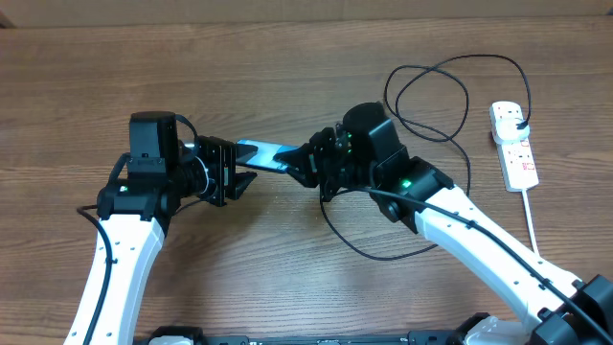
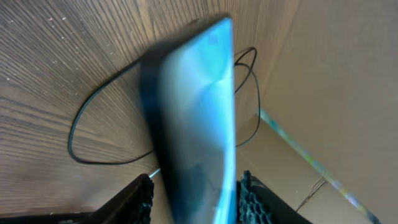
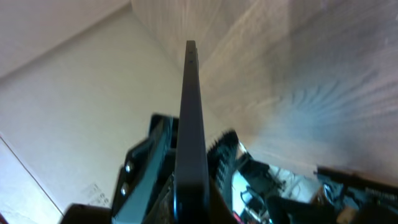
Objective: Plug charger to phone and switch on socket
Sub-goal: 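Grasp the phone with the left gripper and release the right gripper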
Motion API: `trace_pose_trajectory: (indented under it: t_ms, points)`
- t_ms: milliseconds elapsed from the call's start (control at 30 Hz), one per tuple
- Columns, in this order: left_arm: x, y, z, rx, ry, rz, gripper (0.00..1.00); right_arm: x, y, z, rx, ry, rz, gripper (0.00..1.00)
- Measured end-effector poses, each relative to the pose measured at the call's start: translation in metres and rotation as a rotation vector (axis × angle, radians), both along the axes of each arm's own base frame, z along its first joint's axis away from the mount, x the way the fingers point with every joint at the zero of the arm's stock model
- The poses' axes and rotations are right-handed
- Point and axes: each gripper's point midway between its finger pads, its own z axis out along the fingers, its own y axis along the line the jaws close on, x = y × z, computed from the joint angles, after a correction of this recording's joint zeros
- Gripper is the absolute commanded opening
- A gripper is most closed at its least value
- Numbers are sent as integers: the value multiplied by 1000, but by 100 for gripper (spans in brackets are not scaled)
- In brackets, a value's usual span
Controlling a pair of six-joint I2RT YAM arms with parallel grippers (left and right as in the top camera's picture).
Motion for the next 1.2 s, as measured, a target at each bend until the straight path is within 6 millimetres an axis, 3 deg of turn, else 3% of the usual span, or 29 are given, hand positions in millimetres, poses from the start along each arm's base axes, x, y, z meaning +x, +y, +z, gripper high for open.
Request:
trace_pose_trajectory:
  t_ms: [133,367,433,633,800,933,1000,1200]
  points:
    - [3,-1,0,7,-1,17,32,-10,10,2,11,6,26,4]
    - [9,1,2,-3,-4,54,10,-4,11,6,26,6,-6,4]
    - [10,1,4,-10,-5,65,5,-3,10,6,36,34,-26,8]
    - [11,5,0,17,4,87,4,-8,10,3,22,44,-7,35]
    - [16,22,-12,146,-27,115,4,-7,8,-6,-48,-49,15,54]
    - [5,38,-32,281,10,101,4,12,-16,-30,-269,-237,-24,82]
    - [-6,44,-42,338,50,81,4,24,-39,-46,-450,-333,-52,100]
    - [-22,52,-59,437,89,-13,4,38,-112,-77,-934,-471,-65,100]
